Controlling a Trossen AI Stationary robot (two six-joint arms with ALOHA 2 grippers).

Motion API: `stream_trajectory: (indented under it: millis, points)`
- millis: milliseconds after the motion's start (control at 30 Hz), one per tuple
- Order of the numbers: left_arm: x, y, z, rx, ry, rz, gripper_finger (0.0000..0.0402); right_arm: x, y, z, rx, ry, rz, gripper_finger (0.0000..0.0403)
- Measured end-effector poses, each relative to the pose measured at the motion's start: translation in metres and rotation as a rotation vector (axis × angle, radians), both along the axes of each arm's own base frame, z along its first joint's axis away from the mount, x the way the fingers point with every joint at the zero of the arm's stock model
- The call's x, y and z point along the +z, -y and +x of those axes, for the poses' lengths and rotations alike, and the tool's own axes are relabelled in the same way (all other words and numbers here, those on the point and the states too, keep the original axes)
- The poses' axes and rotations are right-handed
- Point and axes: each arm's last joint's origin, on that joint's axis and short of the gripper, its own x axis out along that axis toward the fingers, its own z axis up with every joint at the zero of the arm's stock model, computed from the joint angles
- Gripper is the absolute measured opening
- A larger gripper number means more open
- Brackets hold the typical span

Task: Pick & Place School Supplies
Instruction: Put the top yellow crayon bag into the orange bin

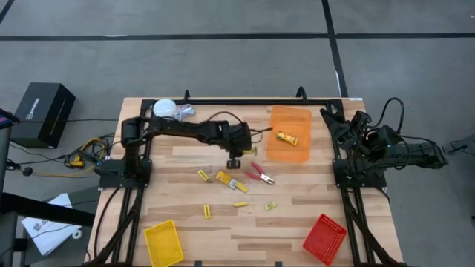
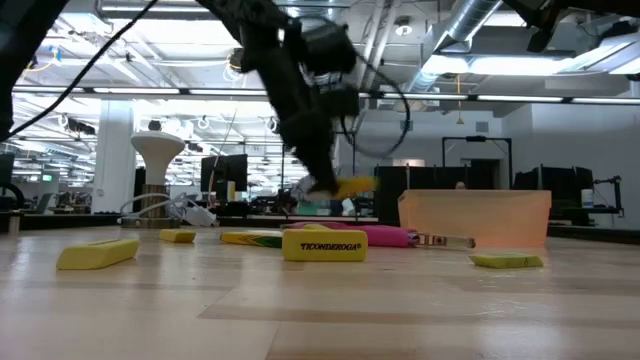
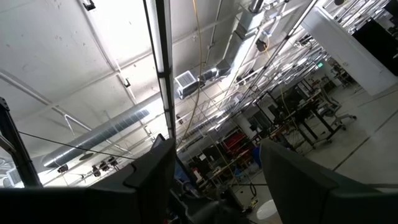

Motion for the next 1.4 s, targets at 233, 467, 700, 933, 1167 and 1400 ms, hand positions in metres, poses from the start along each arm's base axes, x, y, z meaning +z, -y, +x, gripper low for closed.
stream_trajectory:
  millis: [233,467,700,933,1167,1400]
  points:
    - [0.060,-0.021,-0.002,0.085,0.232,0.048,0.0042,0.000,0.002,0.000,-0.022,-0.002,-0.002,0.0225]
    - [0.079,-0.051,0.016,0.138,0.387,0.010,0.0042,0.000,0.003,-0.001,-0.032,0.003,-0.002,0.0225]
    - [0.063,-0.050,0.064,0.066,0.416,-0.039,0.0042,0.000,0.003,-0.001,-0.030,0.004,-0.001,0.0225]
    - [0.037,-0.060,0.108,0.073,0.445,-0.093,0.0042,0.000,0.003,-0.001,-0.030,0.003,-0.001,0.0225]
    - [0.017,-0.062,0.124,0.057,0.444,-0.182,0.0061,0.000,0.003,0.000,-0.027,0.003,-0.001,0.0225]
    - [0.029,-0.059,0.127,0.025,0.519,-0.160,0.0137,0.000,0.003,0.000,-0.027,0.003,-0.001,0.0225]
